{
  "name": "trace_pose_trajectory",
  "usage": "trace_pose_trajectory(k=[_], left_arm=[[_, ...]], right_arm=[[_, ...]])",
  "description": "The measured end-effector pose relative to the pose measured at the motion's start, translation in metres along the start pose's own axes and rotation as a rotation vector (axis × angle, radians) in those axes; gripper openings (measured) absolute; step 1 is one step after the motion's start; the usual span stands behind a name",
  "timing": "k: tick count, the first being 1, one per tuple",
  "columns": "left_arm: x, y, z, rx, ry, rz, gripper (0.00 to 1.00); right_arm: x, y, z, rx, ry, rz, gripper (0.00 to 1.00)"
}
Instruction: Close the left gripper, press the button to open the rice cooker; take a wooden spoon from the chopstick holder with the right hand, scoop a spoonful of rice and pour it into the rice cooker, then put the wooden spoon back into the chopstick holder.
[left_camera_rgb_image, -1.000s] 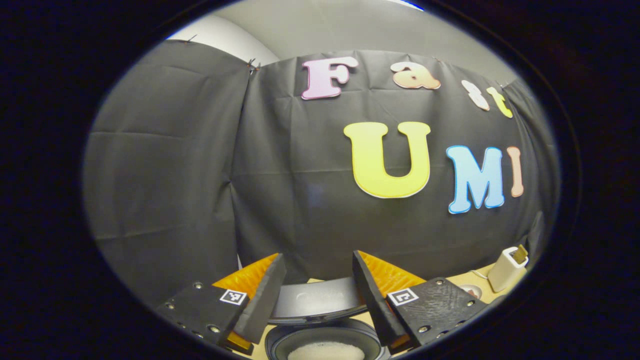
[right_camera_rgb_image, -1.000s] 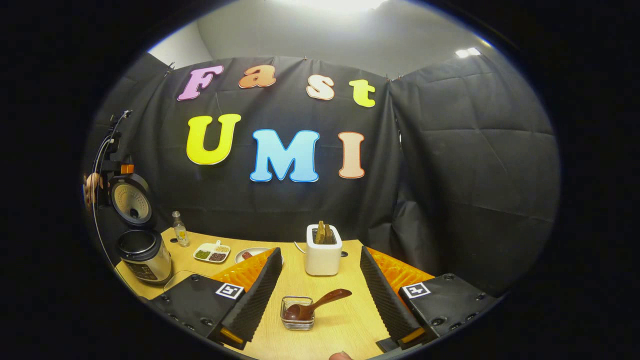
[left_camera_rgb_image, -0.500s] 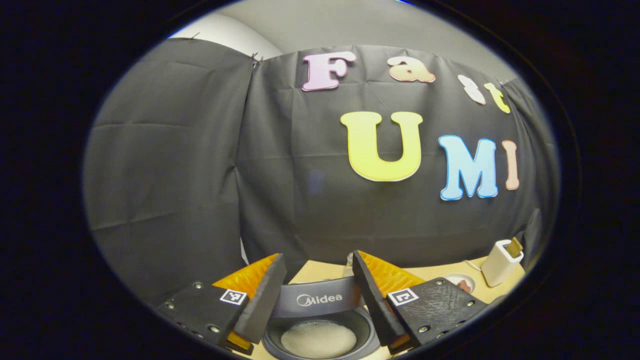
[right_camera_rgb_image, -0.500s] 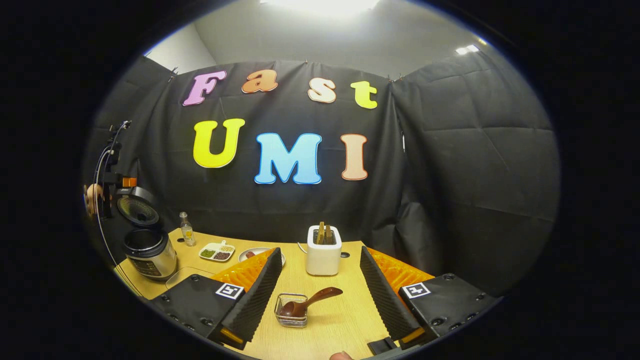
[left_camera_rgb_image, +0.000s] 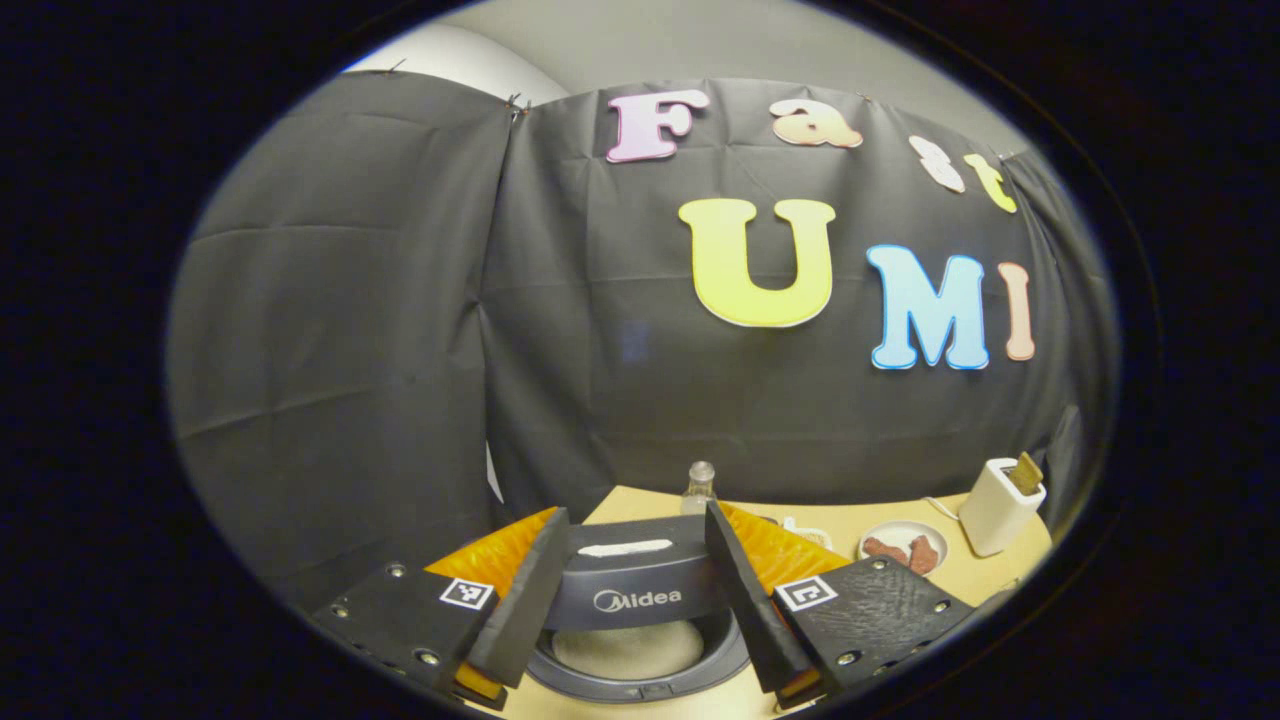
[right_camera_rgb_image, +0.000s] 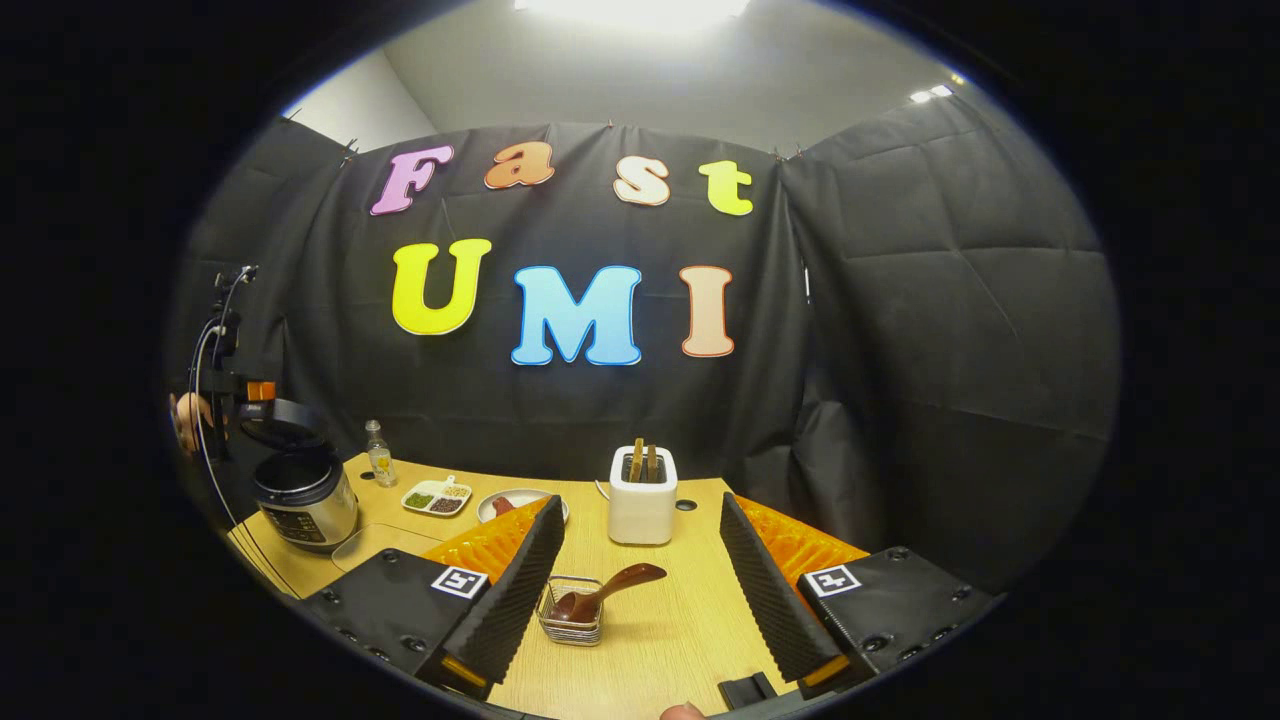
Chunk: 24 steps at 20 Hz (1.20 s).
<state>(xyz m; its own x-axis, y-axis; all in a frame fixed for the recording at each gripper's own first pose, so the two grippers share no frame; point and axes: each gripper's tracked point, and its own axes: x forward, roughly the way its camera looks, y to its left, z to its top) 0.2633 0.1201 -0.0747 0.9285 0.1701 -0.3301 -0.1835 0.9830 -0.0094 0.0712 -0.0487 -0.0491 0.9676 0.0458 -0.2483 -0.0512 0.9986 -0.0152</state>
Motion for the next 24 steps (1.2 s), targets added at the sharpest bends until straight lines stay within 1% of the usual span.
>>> trace_pose_trajectory(k=[3, 4, 7, 8, 9, 10, 12, 13, 14, 15, 16, 19, 20, 23, 24], left_arm=[[-0.009, -0.005, -0.019, 0.003, 0.024, 0.001, 0.84], [-0.012, -0.005, -0.028, 0.003, 0.032, 0.002, 0.87], [-0.015, -0.007, -0.052, 0.000, 0.068, 0.005, 0.87], [-0.016, -0.006, -0.060, 0.002, 0.079, 0.007, 0.84], [-0.016, -0.007, -0.066, 0.004, 0.086, 0.009, 0.84], [-0.017, -0.007, -0.073, 0.006, 0.089, 0.013, 0.87], [-0.018, -0.008, -0.080, 0.011, 0.091, 0.022, 0.90], [-0.017, -0.009, -0.083, 0.014, 0.094, 0.027, 0.87], [-0.018, -0.008, -0.087, 0.016, 0.098, 0.031, 0.90], [-0.018, -0.008, -0.090, 0.017, 0.102, 0.035, 0.90], [-0.017, -0.009, -0.095, 0.017, 0.107, 0.038, 0.84], [-0.019, -0.010, -0.108, 0.021, 0.129, 0.044, 0.84], [-0.016, -0.010, -0.116, 0.025, 0.136, 0.044, 0.87], [-0.013, -0.012, -0.128, 0.032, 0.159, 0.047, 0.87], [-0.013, -0.011, -0.128, 0.037, 0.135, 0.048, 0.87]], right_arm=[[-0.004, -0.004, -0.002, -0.003, 0.000, 0.006, 0.99], [-0.005, -0.004, -0.004, -0.004, 0.002, 0.009, 0.99], [-0.008, -0.008, -0.004, -0.004, 0.002, 0.012, 0.99], [-0.009, -0.008, -0.005, -0.004, 0.003, 0.012, 0.99], [-0.011, -0.009, -0.006, -0.004, 0.003, 0.013, 0.99], [-0.012, -0.011, -0.006, -0.006, 0.005, 0.010, 0.99], [-0.014, -0.015, -0.009, -0.009, 0.009, 0.004, 0.99], [-0.015, -0.017, -0.010, -0.009, 0.012, 0.002, 0.99], [-0.016, -0.018, -0.011, -0.008, 0.014, -0.002, 0.99], [-0.016, -0.020, -0.012, -0.007, 0.016, -0.005, 0.99], [-0.017, -0.021, -0.013, -0.006, 0.019, -0.008, 0.99], [-0.018, -0.023, -0.015, -0.009, 0.024, -0.016, 0.99], [-0.018, -0.024, -0.015, -0.010, 0.026, -0.017, 0.99], [-0.019, -0.024, -0.016, -0.016, 0.028, -0.021, 0.99], [-0.018, -0.024, -0.015, -0.020, 0.028, -0.022, 0.99]])
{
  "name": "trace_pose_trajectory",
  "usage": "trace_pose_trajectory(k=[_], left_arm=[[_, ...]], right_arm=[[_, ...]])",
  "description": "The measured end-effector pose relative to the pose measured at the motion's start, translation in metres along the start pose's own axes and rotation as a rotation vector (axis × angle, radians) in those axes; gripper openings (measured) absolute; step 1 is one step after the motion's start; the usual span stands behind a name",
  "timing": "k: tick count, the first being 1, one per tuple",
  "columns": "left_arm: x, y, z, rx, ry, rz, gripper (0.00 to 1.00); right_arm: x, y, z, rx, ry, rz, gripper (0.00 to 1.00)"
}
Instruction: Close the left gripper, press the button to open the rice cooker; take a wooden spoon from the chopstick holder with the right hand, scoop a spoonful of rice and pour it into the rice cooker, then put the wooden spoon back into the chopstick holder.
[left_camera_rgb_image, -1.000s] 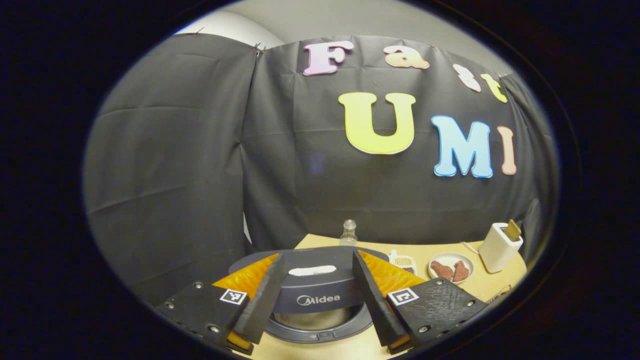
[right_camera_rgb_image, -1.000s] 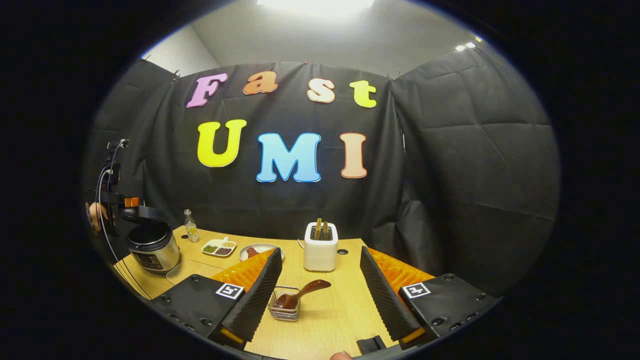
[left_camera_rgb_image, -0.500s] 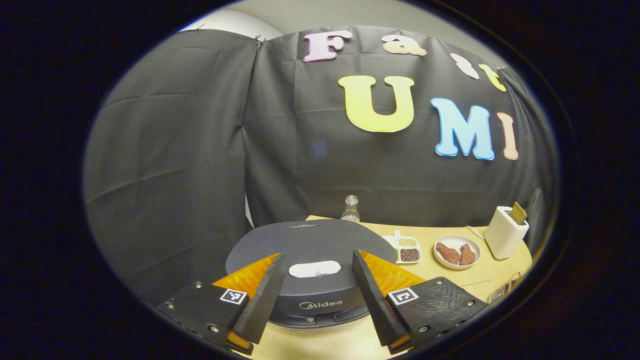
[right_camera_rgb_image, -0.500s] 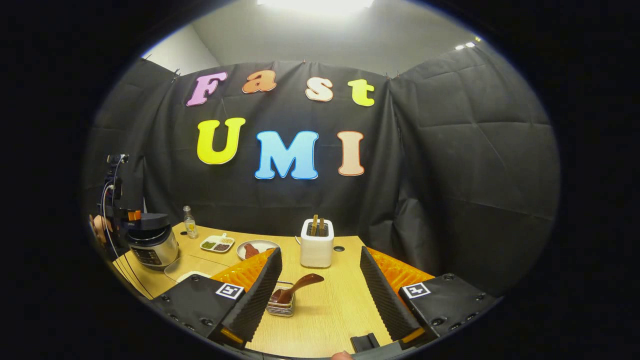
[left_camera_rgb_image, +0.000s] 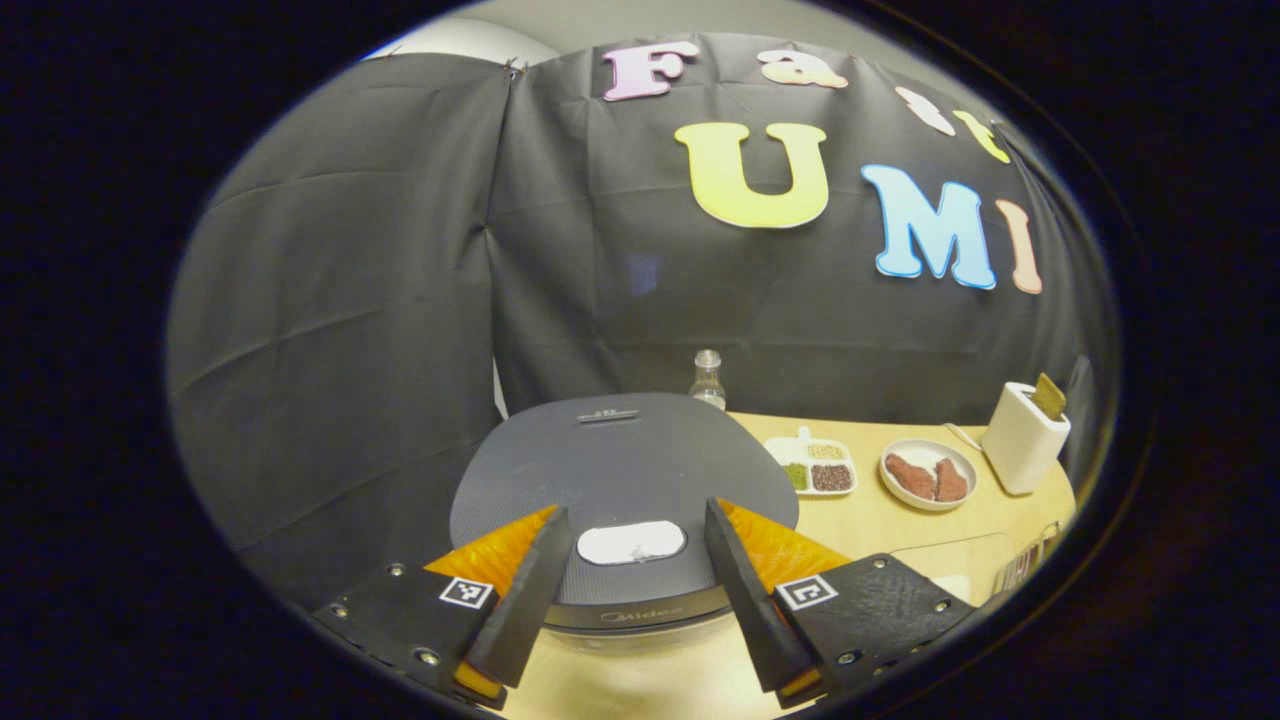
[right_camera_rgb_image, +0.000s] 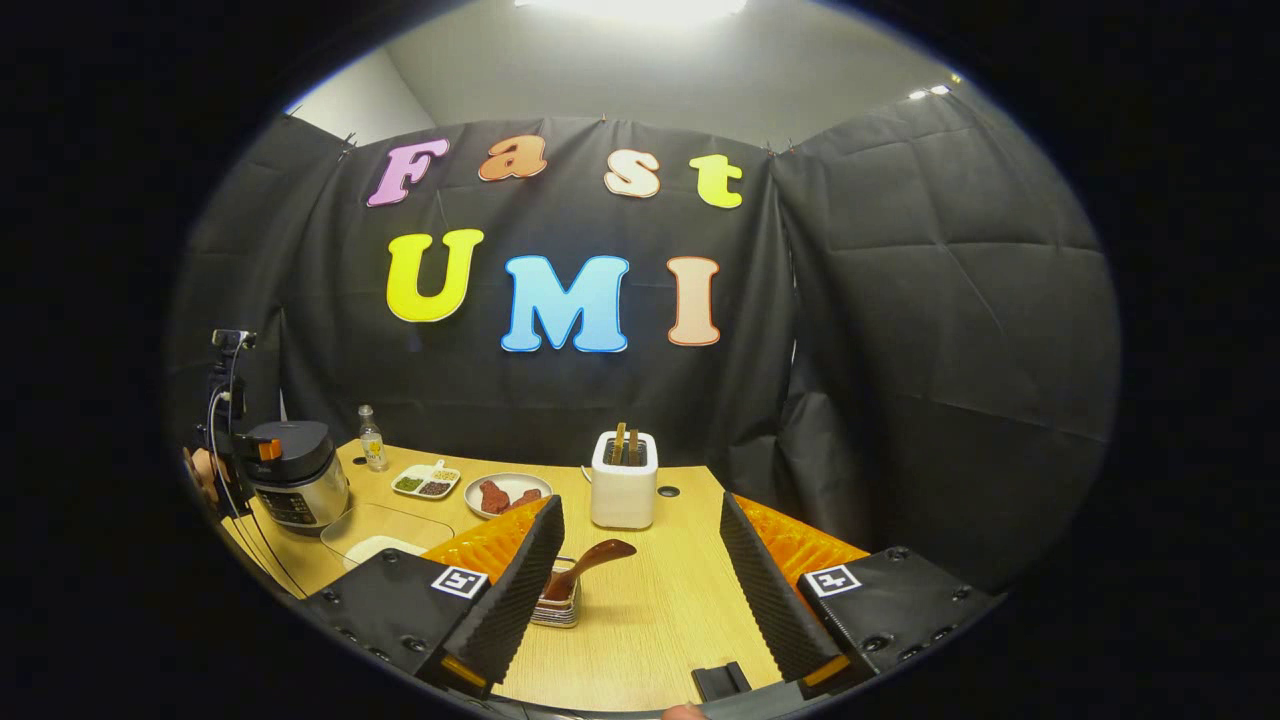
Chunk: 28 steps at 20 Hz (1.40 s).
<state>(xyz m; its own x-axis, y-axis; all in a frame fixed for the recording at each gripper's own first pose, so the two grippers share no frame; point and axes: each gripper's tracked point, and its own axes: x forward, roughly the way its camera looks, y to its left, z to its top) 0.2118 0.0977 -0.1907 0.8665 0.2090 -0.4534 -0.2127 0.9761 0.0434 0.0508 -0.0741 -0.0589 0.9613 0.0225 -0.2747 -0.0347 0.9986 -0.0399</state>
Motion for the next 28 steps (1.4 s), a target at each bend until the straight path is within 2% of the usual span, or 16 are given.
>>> trace_pose_trajectory(k=[2, 5, 6, 8, 9, 10, 11, 15, 17, 18, 20, 21, 26, 28], left_arm=[[-0.001, 0.000, -0.001, -0.002, -0.002, 0.001, 0.90], [-0.003, 0.000, -0.006, -0.013, -0.014, 0.003, 0.85], [-0.002, 0.000, -0.007, -0.014, -0.015, 0.005, 0.88], [0.001, -0.001, -0.018, -0.016, 0.024, 0.010, 0.89], [-0.004, -0.001, -0.019, -0.024, 0.007, 0.011, 0.89], [0.001, -0.001, -0.019, -0.016, -0.002, 0.009, 0.94], [-0.001, -0.001, -0.018, -0.011, -0.006, 0.009, 0.89], [0.002, -0.001, -0.011, 0.011, -0.032, 0.017, 0.92], [0.002, -0.001, -0.007, 0.017, -0.039, 0.015, 0.86], [-0.001, -0.002, -0.006, 0.016, -0.043, 0.008, 0.88], [-0.009, -0.003, 0.008, 0.018, -0.073, -0.001, 0.84], [-0.018, -0.006, 0.018, 0.020, -0.094, -0.010, 0.86], [-0.071, -0.024, 0.070, 0.013, -0.209, -0.060, 0.84], [-0.097, -0.031, 0.094, 0.005, -0.257, -0.075, 0.84]], right_arm=[[0.000, 0.001, 0.000, -0.003, 0.003, 0.000, 0.99], [-0.001, 0.003, -0.002, -0.006, 0.006, -0.001, 0.99], [-0.001, 0.004, -0.002, -0.008, 0.007, -0.001, 0.99], [-0.002, 0.004, -0.006, -0.014, 0.013, -0.002, 0.99], [-0.002, 0.004, -0.008, -0.015, 0.019, -0.004, 0.99], [-0.002, 0.004, -0.010, -0.013, 0.023, -0.005, 0.99], [-0.002, 0.005, -0.011, -0.007, 0.026, -0.006, 0.99], [-0.002, 0.005, -0.009, -0.005, 0.024, -0.011, 0.99], [-0.002, 0.006, -0.005, -0.002, 0.015, -0.009, 0.99], [-0.001, 0.006, -0.002, -0.001, 0.009, -0.007, 0.99], [-0.001, 0.007, 0.003, -0.001, -0.005, 0.001, 0.95], [-0.001, 0.007, 0.007, -0.001, -0.014, 0.006, 0.99], [-0.004, 0.010, 0.016, 0.009, -0.050, 0.051, 0.95], [-0.005, 0.009, 0.018, 0.014, -0.060, 0.070, 0.99]])
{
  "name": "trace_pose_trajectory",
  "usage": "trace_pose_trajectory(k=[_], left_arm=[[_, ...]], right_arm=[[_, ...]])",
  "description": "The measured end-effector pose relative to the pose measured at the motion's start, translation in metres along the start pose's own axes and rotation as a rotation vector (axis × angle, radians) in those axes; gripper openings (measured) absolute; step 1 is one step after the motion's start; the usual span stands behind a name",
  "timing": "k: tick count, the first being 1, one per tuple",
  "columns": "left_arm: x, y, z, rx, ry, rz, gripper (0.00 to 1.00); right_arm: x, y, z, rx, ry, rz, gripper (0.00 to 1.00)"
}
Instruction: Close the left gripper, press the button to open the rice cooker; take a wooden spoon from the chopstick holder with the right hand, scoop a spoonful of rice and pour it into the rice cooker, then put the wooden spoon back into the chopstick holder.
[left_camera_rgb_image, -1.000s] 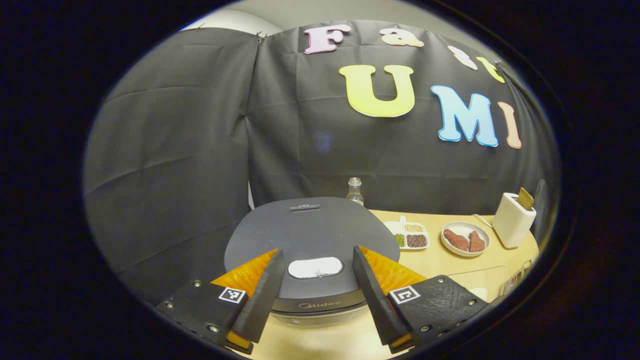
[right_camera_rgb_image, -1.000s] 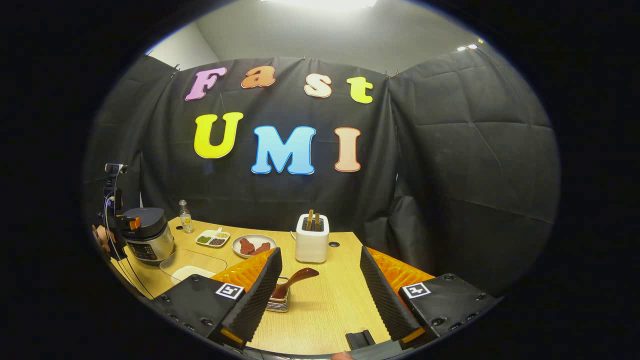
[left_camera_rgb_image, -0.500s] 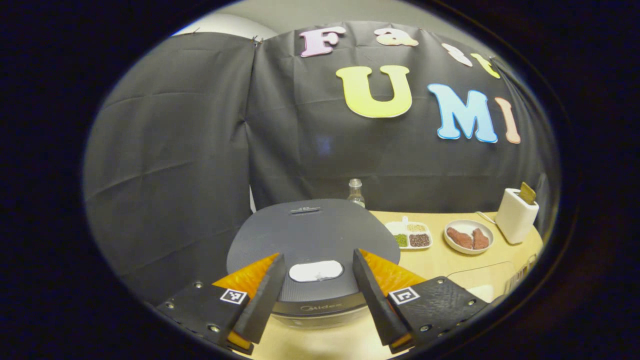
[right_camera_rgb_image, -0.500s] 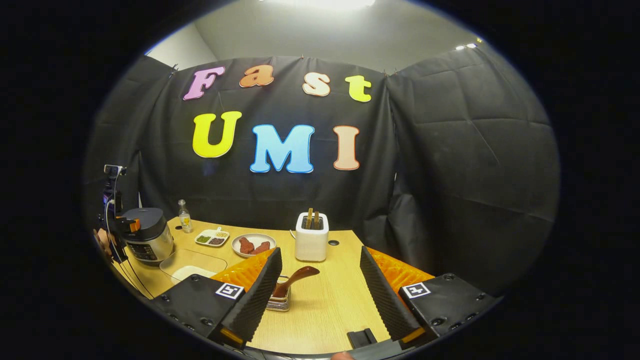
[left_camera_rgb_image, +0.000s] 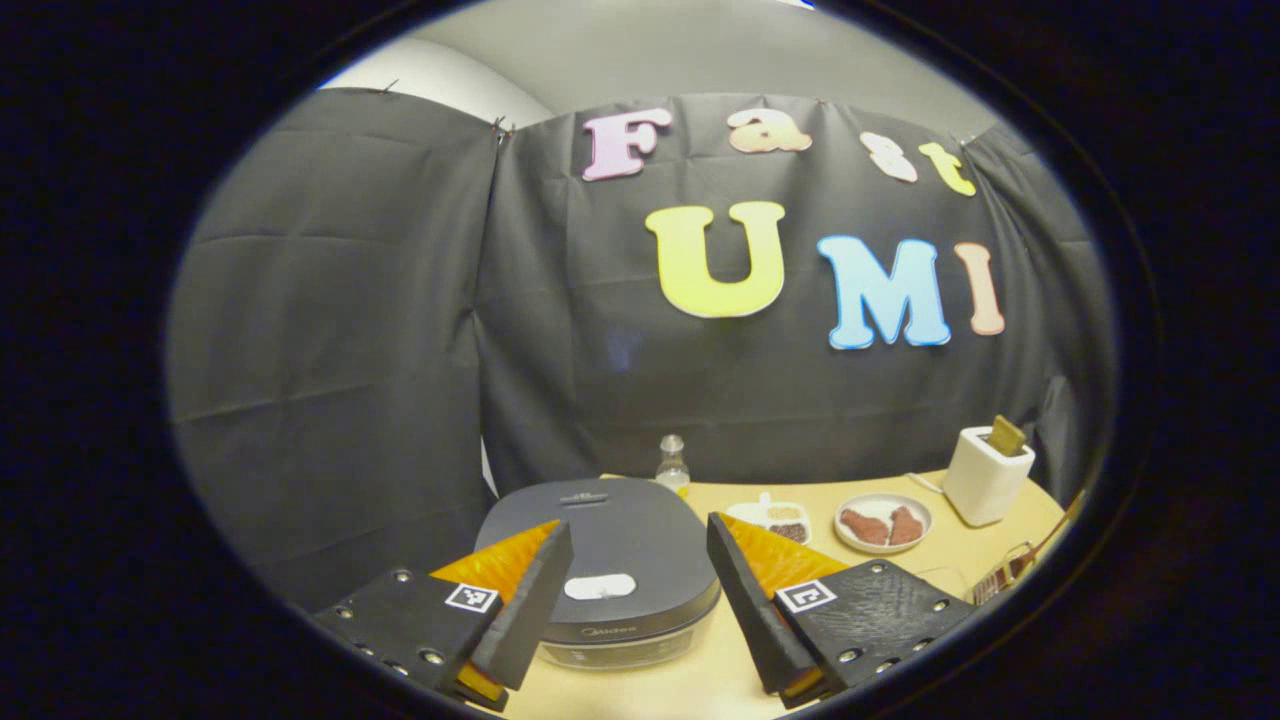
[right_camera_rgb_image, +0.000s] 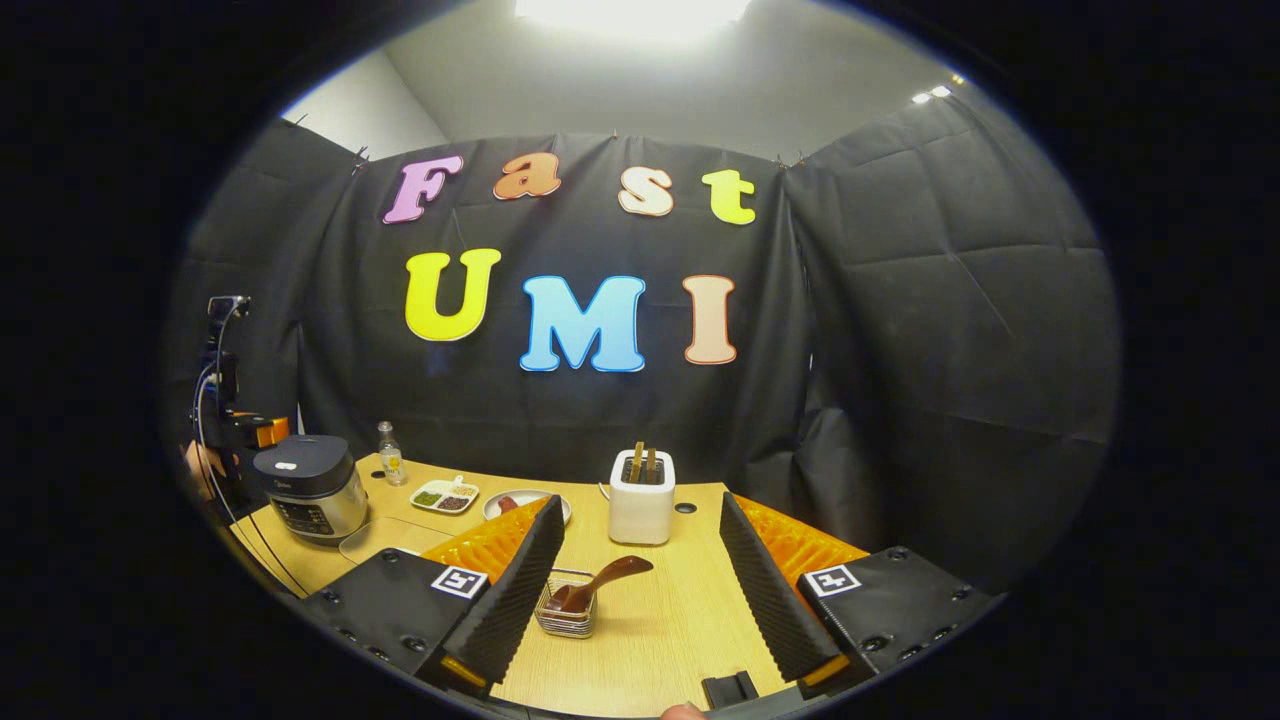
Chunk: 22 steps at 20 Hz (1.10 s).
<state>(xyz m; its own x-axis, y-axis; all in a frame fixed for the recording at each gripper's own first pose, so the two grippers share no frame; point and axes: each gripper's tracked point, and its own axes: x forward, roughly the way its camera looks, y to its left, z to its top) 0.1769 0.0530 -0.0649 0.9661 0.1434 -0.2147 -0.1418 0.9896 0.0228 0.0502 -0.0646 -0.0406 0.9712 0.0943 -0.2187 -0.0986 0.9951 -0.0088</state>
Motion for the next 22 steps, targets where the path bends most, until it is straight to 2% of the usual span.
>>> trace_pose_trajectory(k=[1, 2, 4, 5, 6, 7, 12, 19, 20, 21, 22], left_arm=[[-0.011, -0.005, 0.015, -0.003, -0.024, -0.006, 0.84], [-0.019, -0.008, 0.028, -0.007, -0.048, -0.012, 0.84], [-0.041, -0.019, 0.054, -0.004, -0.094, -0.025, 0.84], [-0.053, -0.023, 0.065, 0.001, -0.114, -0.030, 0.84], [-0.065, -0.027, 0.076, 0.004, -0.136, -0.036, 0.84], [-0.076, -0.032, 0.085, 0.006, -0.155, -0.046, 0.84], [-0.133, -0.053, 0.115, 0.028, -0.235, -0.119, 0.84], [-0.182, -0.050, 0.116, 0.008, -0.258, -0.216, 0.85], [-0.187, -0.049, 0.114, 0.008, -0.263, -0.225, 0.86], [-0.193, -0.048, 0.112, 0.009, -0.269, -0.236, 0.86], [-0.198, -0.047, 0.105, 0.010, -0.268, -0.247, 0.85]], right_arm=[[-0.002, -0.001, 0.000, 0.003, -0.004, 0.009, 0.95], [-0.003, -0.002, 0.000, 0.007, -0.008, 0.016, 0.99], [-0.004, -0.004, 0.001, 0.017, -0.013, 0.036, 0.99], [-0.005, -0.004, 0.001, 0.021, -0.015, 0.047, 0.94], [-0.006, -0.004, 0.002, 0.022, -0.018, 0.055, 0.94], [-0.007, -0.005, 0.004, 0.020, -0.021, 0.060, 0.99], [-0.013, 0.001, 0.011, 0.032, -0.041, 0.060, 0.99], [-0.037, 0.025, 0.026, 0.068, -0.083, 0.022, 0.99], [-0.041, 0.028, 0.028, 0.069, -0.088, 0.017, 0.94], [-0.044, 0.032, 0.028, 0.070, -0.091, 0.014, 0.94], [-0.049, 0.035, 0.029, 0.071, -0.095, 0.013, 0.99]])
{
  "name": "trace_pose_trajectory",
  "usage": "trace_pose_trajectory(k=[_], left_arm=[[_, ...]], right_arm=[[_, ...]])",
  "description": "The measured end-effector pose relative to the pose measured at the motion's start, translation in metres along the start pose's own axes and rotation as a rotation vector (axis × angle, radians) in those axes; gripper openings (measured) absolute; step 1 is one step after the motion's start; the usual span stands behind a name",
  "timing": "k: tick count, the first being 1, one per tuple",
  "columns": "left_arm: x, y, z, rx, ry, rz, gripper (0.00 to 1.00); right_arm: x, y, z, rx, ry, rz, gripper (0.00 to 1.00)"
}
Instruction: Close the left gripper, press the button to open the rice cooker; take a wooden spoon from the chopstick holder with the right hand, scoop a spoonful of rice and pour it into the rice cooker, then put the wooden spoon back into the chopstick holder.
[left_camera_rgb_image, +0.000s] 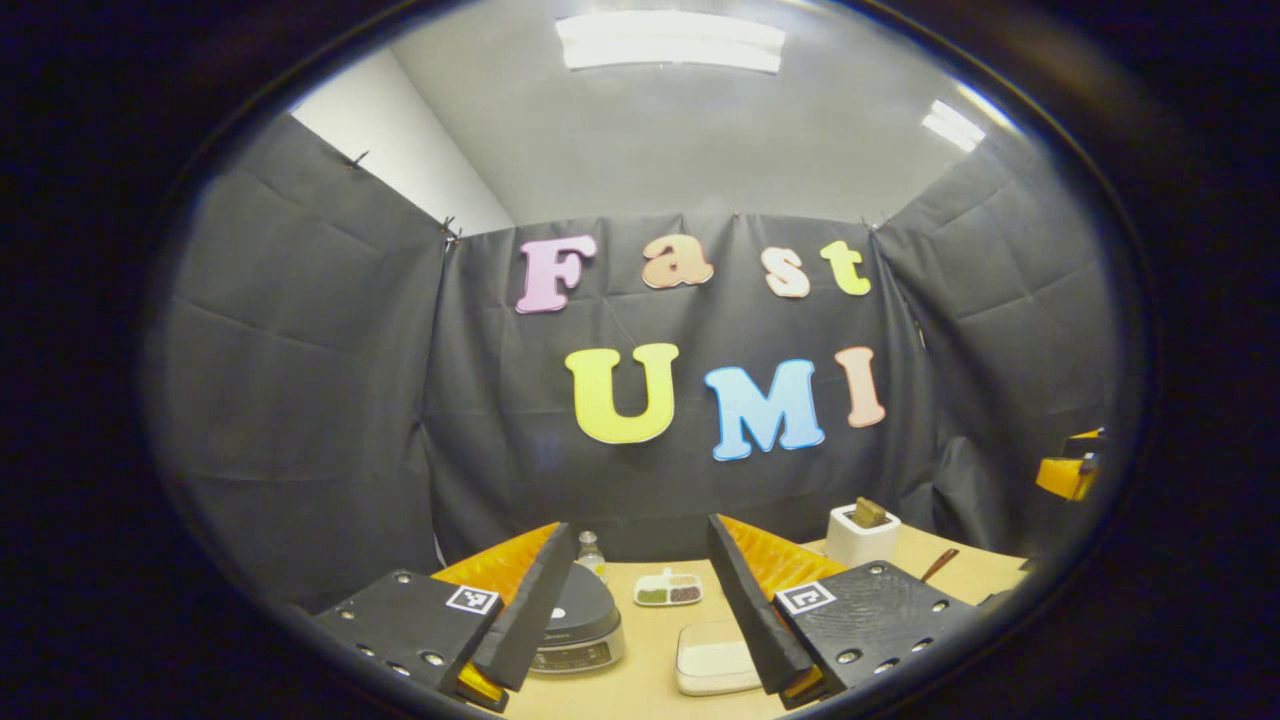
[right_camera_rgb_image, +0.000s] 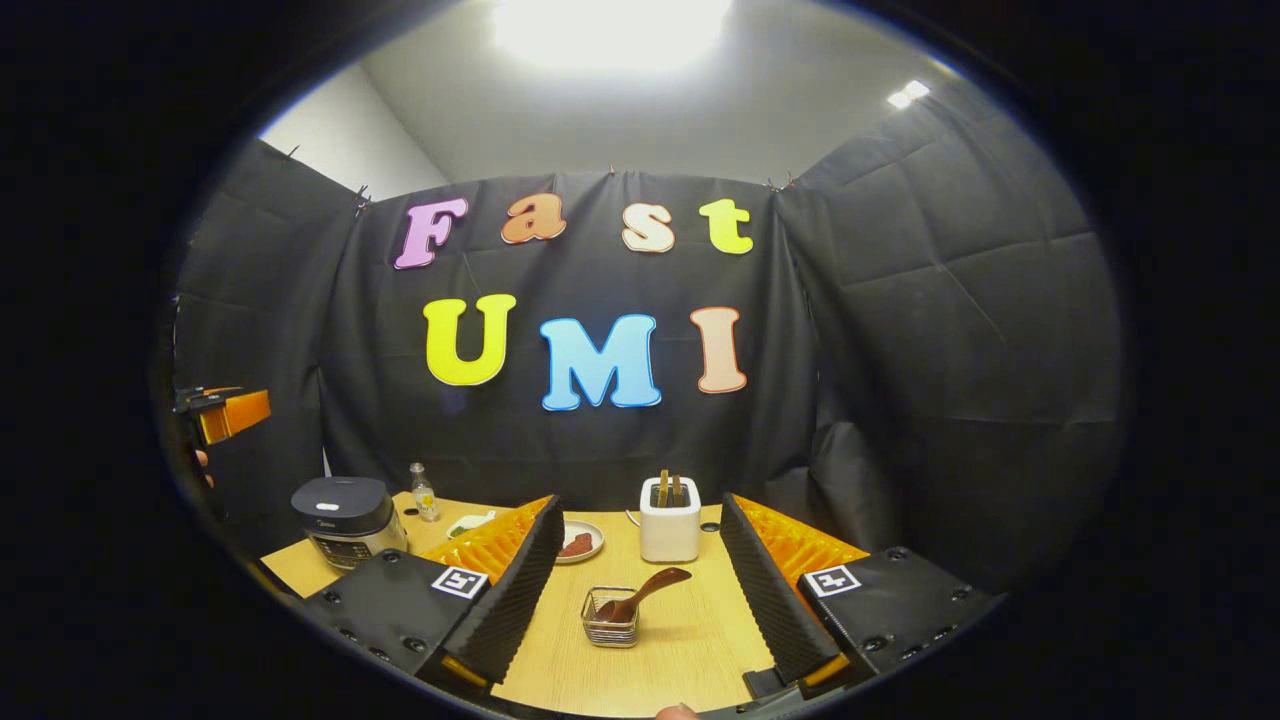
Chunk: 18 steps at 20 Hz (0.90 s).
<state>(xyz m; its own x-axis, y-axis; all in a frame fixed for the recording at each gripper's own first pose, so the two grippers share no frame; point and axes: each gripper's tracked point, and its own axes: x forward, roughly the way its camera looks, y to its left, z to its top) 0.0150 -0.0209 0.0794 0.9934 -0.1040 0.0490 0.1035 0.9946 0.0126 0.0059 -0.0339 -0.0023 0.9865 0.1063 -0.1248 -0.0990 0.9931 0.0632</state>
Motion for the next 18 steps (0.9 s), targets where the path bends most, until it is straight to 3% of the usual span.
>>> trace_pose_trajectory(k=[1, 2, 8, 18], left_arm=[[-0.005, -0.002, -0.004, -0.001, 0.004, -0.013, 0.84], [-0.009, -0.003, -0.007, -0.002, 0.010, -0.023, 0.83], [-0.019, -0.006, -0.009, -0.015, 0.001, -0.056, 0.84], [-0.024, 0.003, -0.006, -0.008, -0.011, -0.047, 0.83]], right_arm=[[-0.005, 0.002, 0.001, -0.002, -0.008, -0.003, 0.94], [-0.008, 0.003, 0.002, -0.003, -0.014, -0.009, 0.99], [-0.019, 0.013, 0.009, 0.014, -0.029, -0.015, 0.99], [-0.020, 0.022, 0.014, 0.020, -0.049, -0.010, 0.99]])
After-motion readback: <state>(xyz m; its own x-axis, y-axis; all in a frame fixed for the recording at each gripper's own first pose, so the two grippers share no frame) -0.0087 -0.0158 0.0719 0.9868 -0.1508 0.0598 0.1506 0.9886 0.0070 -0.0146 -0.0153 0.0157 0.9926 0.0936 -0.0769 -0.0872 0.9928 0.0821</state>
